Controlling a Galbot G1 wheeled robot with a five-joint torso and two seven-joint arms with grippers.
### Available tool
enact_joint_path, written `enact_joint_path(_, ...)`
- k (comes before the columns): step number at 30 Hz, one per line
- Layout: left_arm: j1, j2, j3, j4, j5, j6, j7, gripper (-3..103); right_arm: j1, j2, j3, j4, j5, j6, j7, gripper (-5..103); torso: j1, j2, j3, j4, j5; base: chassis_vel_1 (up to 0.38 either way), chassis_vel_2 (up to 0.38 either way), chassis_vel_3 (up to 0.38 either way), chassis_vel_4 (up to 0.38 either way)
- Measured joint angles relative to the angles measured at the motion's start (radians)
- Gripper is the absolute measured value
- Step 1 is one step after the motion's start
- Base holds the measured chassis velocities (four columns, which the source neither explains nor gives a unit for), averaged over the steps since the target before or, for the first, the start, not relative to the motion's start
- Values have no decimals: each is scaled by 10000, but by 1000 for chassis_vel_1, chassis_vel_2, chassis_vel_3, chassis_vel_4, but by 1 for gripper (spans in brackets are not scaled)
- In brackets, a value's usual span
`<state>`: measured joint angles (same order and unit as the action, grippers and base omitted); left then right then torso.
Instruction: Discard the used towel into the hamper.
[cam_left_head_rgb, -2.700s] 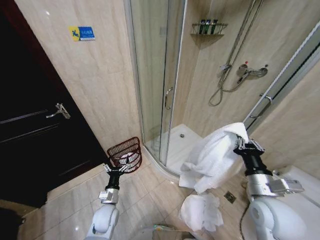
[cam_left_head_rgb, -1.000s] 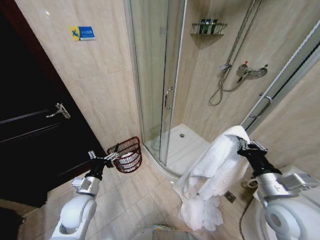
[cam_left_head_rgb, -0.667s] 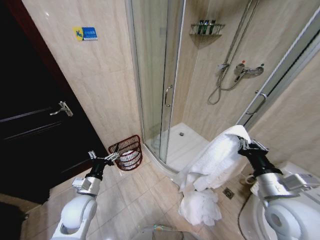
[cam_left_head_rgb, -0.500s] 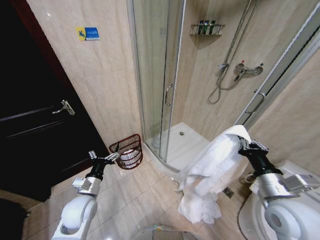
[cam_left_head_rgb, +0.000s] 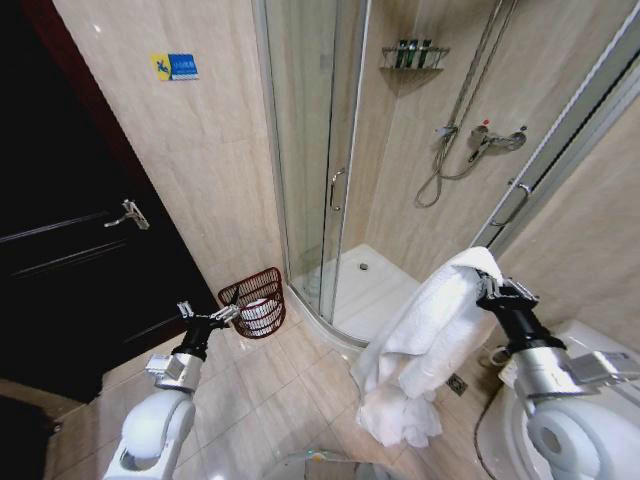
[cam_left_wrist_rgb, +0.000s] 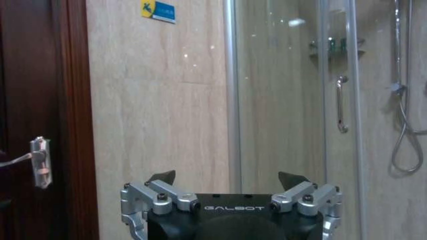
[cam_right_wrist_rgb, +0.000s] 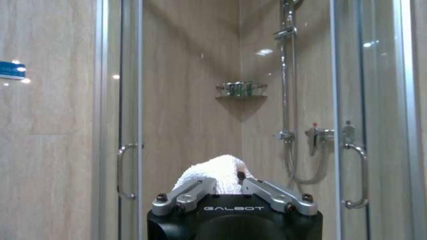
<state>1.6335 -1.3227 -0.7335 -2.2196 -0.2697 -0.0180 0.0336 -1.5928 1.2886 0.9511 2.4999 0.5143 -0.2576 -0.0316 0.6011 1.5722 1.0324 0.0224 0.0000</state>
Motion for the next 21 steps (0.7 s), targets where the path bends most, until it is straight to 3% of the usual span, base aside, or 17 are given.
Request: enact_joint_path(21,-69,-197,305,245,483,-154,-8,100,210,-198,-155,1,-16,53,-165,3,-1,0,0,2,-1,71,71,75,70)
